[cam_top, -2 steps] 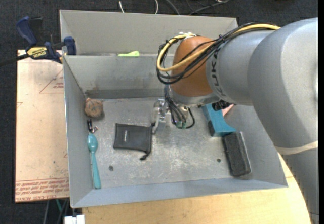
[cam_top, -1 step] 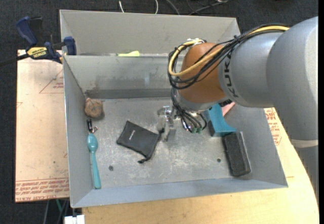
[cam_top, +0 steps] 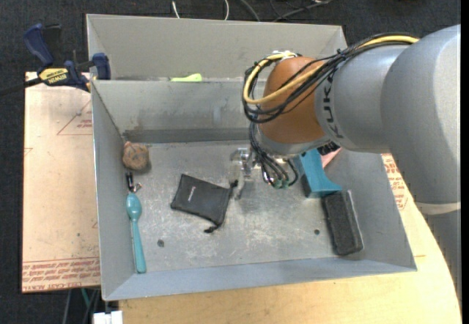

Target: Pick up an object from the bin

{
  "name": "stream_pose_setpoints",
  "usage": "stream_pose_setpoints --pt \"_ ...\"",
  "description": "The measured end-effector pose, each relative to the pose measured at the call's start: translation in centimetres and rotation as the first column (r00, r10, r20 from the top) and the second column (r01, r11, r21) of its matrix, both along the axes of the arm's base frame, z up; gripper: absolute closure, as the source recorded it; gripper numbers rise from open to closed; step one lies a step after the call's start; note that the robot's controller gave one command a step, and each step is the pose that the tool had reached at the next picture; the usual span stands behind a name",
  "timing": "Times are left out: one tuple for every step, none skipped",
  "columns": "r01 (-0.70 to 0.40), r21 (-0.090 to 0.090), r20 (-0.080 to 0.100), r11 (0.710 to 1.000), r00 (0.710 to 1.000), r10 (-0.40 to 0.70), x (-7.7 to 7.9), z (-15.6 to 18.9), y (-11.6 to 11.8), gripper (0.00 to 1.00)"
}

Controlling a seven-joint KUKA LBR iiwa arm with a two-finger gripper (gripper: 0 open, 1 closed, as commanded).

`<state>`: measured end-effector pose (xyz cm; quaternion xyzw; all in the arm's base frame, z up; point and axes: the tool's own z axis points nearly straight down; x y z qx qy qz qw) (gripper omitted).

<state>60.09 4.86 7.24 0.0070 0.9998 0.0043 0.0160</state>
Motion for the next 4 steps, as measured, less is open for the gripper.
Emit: stream_pose_setpoints --pt "-0.125 -0.004 -0.004 0.992 0.992 0.125 -1.0 6.8 -0.1 1.00" --pt "-0.212 -0.007 0.003 0.977 0.977 0.212 -1.4 7.2 -0.4 1.00" --pt "-0.436 -0.016 0.004 0.900 0.900 0.436 1.0 3.9 2.2 1.00" --pt "-0.378 -0.012 0.001 0.926 0.926 0.378 1.2 1.7 -3.7 1.00"
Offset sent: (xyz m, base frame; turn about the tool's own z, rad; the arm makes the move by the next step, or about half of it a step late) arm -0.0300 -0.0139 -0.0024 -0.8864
